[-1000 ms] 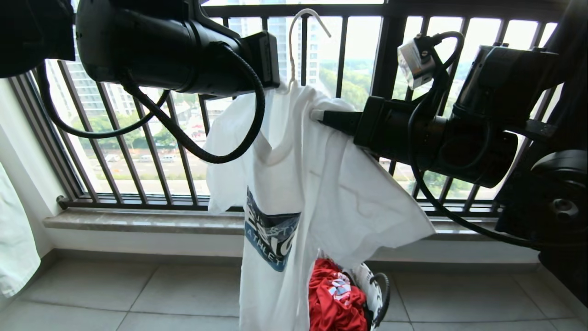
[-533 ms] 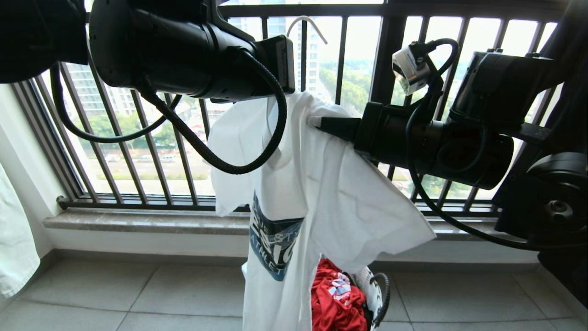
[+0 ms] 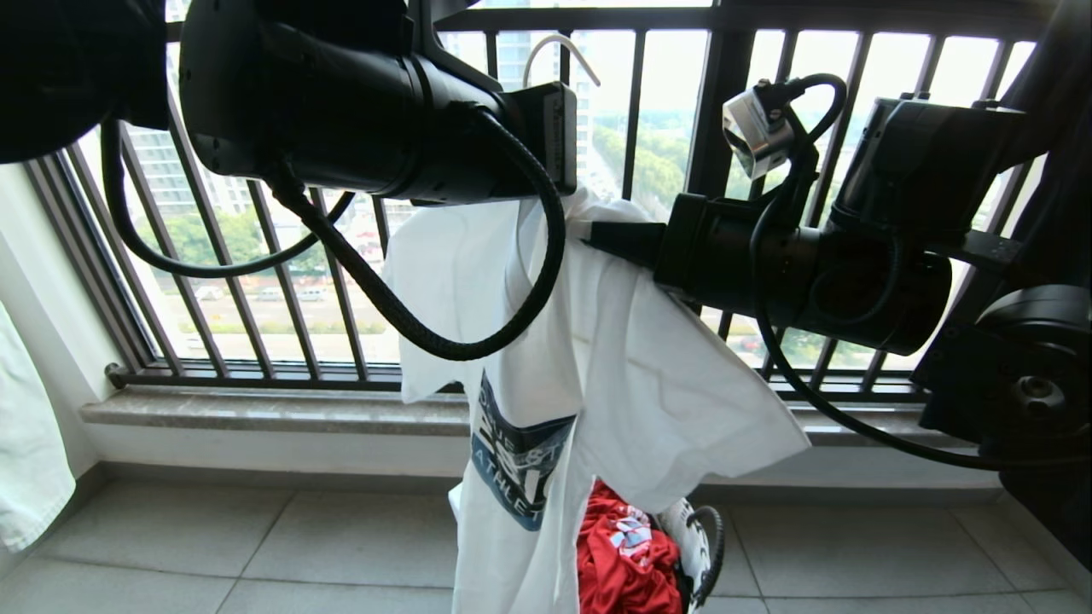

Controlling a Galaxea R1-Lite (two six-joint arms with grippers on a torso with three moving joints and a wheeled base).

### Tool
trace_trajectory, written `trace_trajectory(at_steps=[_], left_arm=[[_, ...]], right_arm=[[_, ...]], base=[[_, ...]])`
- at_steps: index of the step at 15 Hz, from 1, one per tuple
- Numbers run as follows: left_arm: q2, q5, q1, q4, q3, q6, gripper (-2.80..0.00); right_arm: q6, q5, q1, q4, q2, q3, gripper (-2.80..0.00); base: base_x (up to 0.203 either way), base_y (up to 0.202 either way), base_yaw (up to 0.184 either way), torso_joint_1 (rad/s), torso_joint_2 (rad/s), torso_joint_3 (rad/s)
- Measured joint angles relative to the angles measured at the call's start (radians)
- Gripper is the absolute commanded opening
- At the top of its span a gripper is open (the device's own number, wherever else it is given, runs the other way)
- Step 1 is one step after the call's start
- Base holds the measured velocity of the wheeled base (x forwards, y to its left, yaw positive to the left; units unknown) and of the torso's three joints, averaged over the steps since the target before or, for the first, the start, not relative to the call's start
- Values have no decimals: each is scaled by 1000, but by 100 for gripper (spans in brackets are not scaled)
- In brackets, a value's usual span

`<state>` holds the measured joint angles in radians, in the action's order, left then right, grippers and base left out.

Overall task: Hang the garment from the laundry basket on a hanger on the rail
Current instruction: Hang the clothes on the clothes rack

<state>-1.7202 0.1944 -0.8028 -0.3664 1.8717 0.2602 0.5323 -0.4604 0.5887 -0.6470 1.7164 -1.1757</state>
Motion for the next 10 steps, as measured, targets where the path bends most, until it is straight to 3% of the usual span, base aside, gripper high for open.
trace_trajectory(at_steps=[2, 3, 7, 10], left_arm=[[0, 16, -4, -1, 0, -1, -280], [0, 19, -5, -2, 0, -2, 0], [8, 25, -6, -8, 1, -15, 0], [13, 87, -6, -67, 0, -25, 0]], right_arm=[[0, 0, 0, 0, -5, 0, -280], [0, 0, 0, 0, -6, 0, -280], [0, 0, 0, -1, -12, 0, -280], [1, 1, -1, -1, -17, 0, -280]], base=[[0, 0, 0, 0, 0, 0], [0, 0, 0, 0, 0, 0], [0, 0, 0, 0, 0, 0], [0, 0, 0, 0, 0, 0]])
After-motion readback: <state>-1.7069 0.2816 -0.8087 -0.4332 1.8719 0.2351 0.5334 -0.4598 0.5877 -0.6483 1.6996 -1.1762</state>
